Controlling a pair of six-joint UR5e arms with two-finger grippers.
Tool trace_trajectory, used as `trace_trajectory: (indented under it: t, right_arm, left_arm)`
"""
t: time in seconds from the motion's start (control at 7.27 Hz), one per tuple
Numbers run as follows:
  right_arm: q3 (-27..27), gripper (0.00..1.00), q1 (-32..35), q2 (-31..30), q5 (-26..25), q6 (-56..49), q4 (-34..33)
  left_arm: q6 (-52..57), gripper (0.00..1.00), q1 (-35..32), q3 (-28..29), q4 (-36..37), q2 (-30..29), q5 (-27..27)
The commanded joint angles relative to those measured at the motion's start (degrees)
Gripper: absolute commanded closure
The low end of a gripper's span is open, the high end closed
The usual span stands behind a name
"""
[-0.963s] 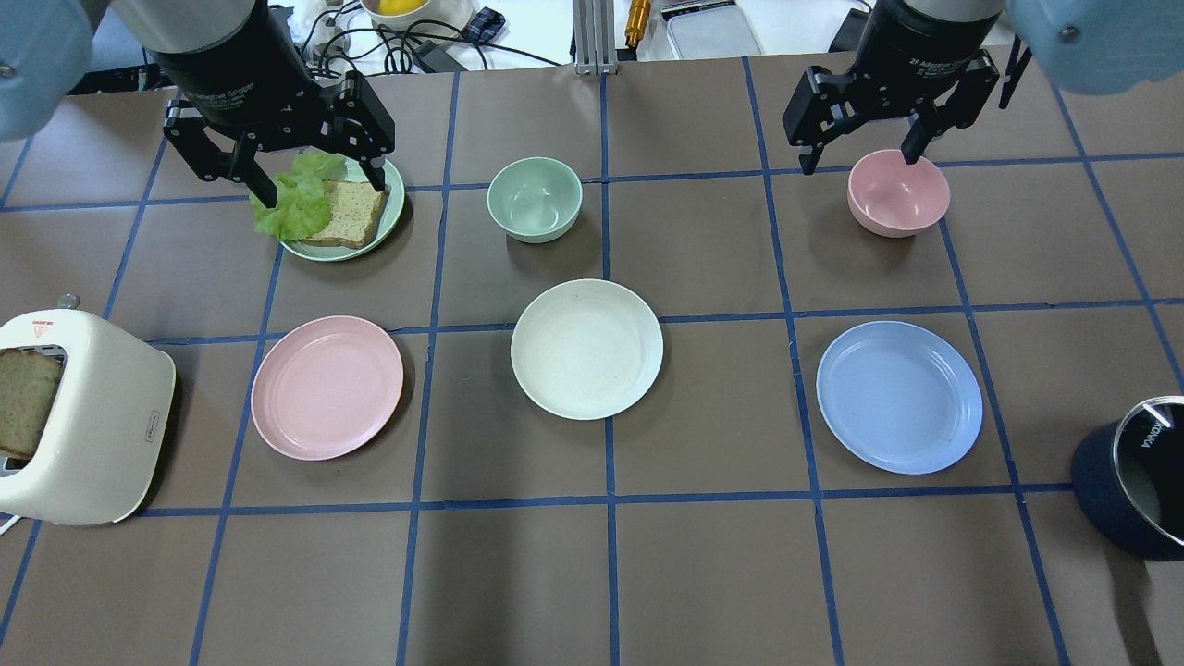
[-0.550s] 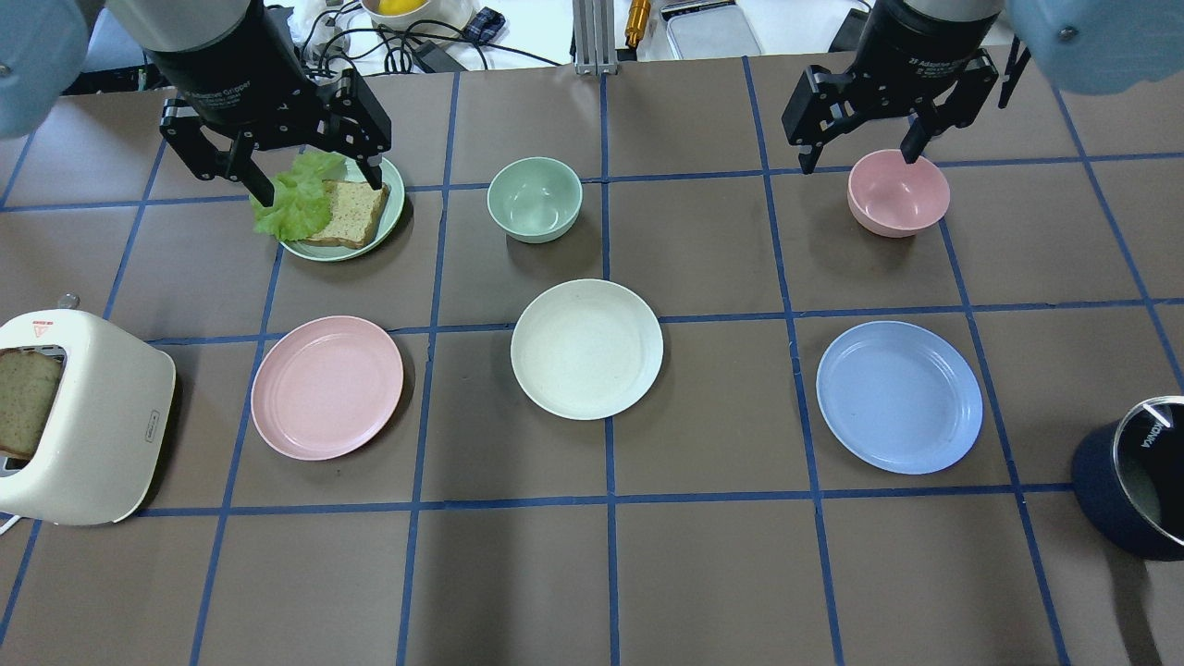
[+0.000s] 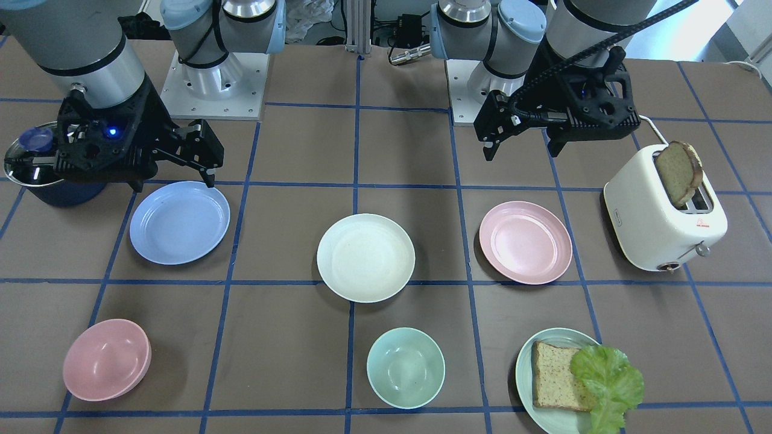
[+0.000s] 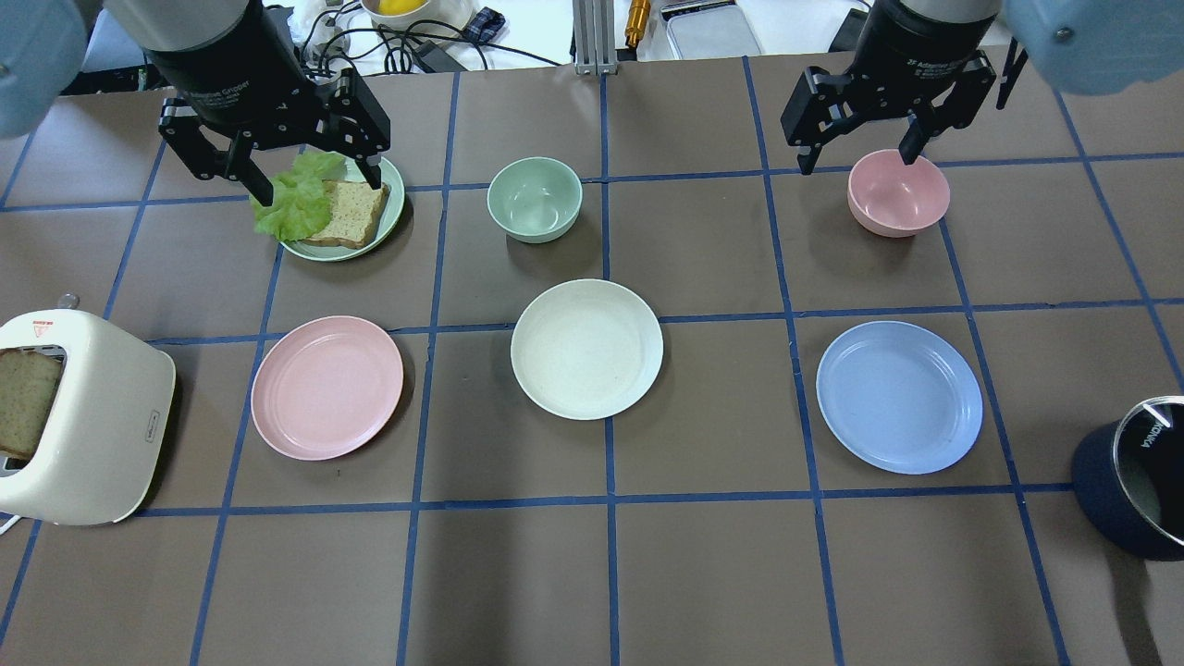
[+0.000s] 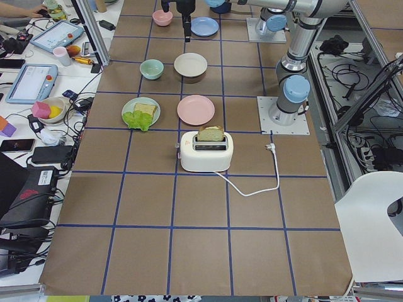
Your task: Stack three plates with pink and blue
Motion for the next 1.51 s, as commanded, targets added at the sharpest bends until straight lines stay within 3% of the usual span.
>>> trace_trajectory:
  t: [0.0, 1.38]
  right_arm:
    - [0.16, 0.00, 0.00, -0.02, -0.16, -0.11, 0.15]
    - [0.69, 0.00, -1.92, 0.42, -0.33, -3.70, -2.04]
  left_arm:
    - [0.00, 0.00, -0.04, 0.00, 0.00, 0.00, 0.00]
    - [0.00, 0.00, -0.04, 0.00, 0.00, 0.00, 0.00]
